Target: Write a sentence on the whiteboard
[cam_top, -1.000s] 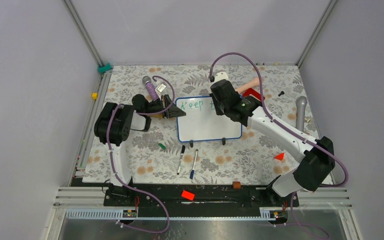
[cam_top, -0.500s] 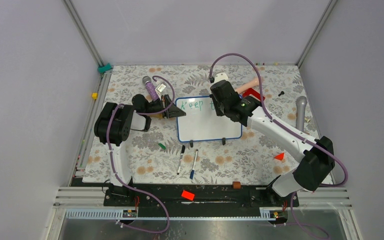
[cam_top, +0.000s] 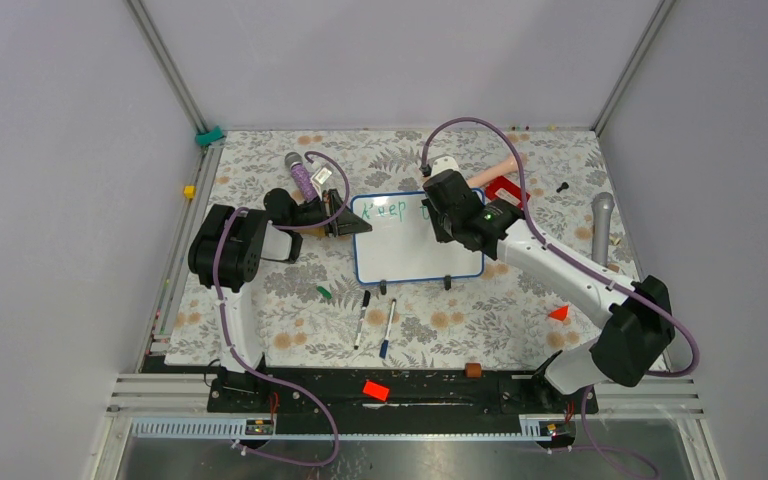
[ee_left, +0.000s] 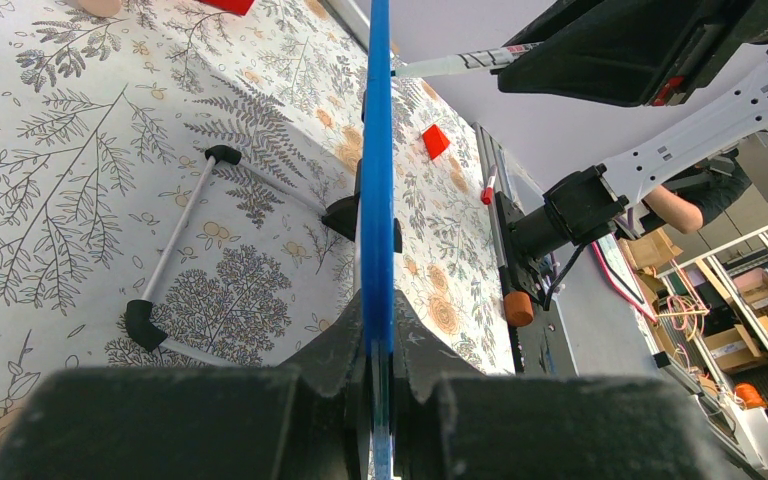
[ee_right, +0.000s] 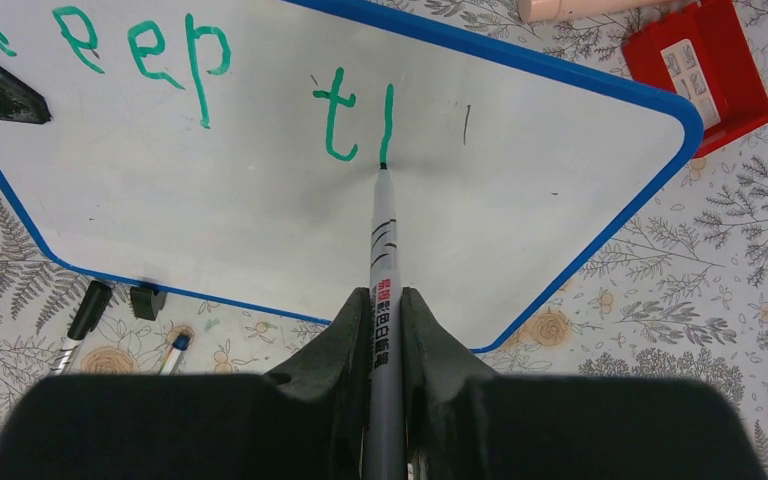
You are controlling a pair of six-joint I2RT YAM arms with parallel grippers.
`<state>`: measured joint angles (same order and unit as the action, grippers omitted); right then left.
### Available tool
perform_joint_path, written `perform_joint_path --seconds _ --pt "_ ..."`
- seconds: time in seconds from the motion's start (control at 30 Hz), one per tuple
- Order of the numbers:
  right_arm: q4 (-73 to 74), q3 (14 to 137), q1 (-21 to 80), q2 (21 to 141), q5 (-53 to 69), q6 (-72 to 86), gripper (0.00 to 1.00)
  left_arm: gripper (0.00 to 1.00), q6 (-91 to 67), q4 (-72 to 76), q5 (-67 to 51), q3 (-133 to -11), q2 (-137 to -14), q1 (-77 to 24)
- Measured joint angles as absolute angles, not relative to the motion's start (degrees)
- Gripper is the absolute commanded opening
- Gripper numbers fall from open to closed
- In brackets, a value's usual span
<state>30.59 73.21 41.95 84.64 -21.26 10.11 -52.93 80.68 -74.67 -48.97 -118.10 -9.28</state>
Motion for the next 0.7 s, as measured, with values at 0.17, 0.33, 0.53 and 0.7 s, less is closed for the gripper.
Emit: perform_joint_path --seconds 0.17,0.33,0.53,0.7 --pt "30.7 72.9 42.0 84.5 -21.2 10.3 0.0 0.0 -52.9 80.7 -74.7 -49.0 -118.1 -9.3" --pt "30.8 73.1 42.0 84.5 -21.3 10.2 0.0 0.0 -52.9 80.7 -74.7 -49.0 -118.1 -9.3" --pt "31.4 74.1 42.0 84.9 -21.4 10.1 0.0 0.0 -52.9 80.7 -74.7 -49.0 -118.1 -9.3" --pt "31.5 75.2 42.0 85.5 -21.5 10.1 0.0 0.0 -52.9 80.7 -74.7 -49.0 -118.1 -9.3"
